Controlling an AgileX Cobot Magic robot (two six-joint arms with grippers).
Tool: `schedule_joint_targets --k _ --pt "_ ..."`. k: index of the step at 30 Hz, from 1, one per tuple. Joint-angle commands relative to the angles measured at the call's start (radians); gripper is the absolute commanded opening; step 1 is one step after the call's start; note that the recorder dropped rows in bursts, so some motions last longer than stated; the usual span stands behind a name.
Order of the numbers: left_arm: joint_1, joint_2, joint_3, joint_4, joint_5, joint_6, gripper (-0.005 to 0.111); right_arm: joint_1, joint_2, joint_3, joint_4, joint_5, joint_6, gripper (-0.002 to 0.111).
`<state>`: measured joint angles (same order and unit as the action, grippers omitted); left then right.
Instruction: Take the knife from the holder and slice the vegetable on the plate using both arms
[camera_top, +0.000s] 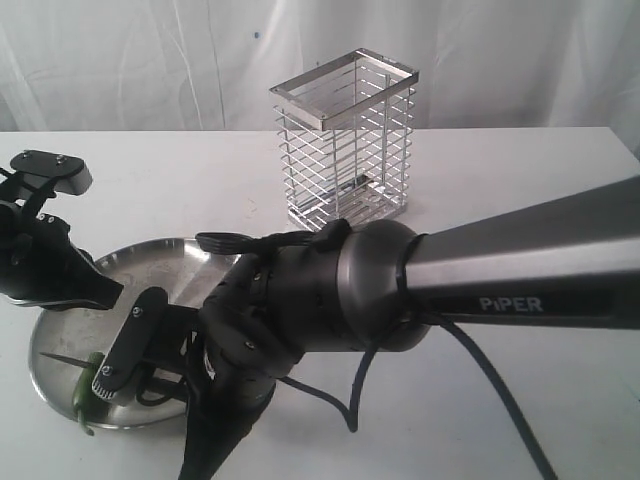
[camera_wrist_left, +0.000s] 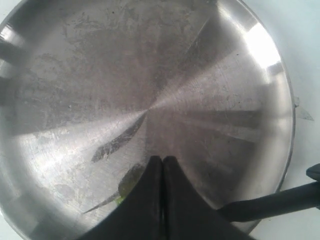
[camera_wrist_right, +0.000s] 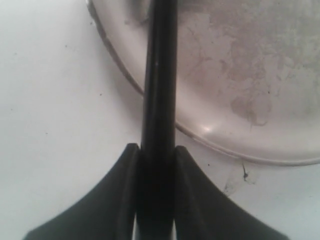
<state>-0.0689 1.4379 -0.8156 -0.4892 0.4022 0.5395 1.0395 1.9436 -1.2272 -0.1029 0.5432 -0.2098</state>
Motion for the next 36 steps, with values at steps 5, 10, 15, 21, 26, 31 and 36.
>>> schedule_joint_targets --k 5,10,15,21,26,31,36 --pt "-0.003 -0.011 0.006 -0.02 0.016 -0.008 0.001 -0.005 0.02 -0.008 -0.055 -0.012 0.014 0.0" --pt "-0.003 -0.011 0.006 -0.022 0.016 -0.008 0.001 -0.005 0.024 -0.008 -0.105 -0.018 0.061 0.0" --pt "-0.003 -0.011 0.006 -0.022 0.016 -0.008 0.001 -0.011 0.024 -0.01 -0.131 -0.025 0.083 0.0" --pt "-0.003 -0.011 0.006 -0.022 0.016 -0.008 0.001 -0.023 0.024 -0.01 -0.13 -0.026 0.085 0.0" --pt "-0.003 -0.011 0.006 -0.022 0.014 -0.008 0.001 -0.023 0.024 -0.01 -0.086 -0.026 0.087 0.0" --pt "-0.003 -0.011 0.006 -0.022 0.014 -0.008 0.001 -0.023 0.024 -0.01 -0.031 -0.021 0.083 0.0" --pt "-0.003 -0.011 0.006 -0.024 0.012 -0.008 0.001 -0.023 0.024 -0.01 -0.021 0.032 0.076 0.0"
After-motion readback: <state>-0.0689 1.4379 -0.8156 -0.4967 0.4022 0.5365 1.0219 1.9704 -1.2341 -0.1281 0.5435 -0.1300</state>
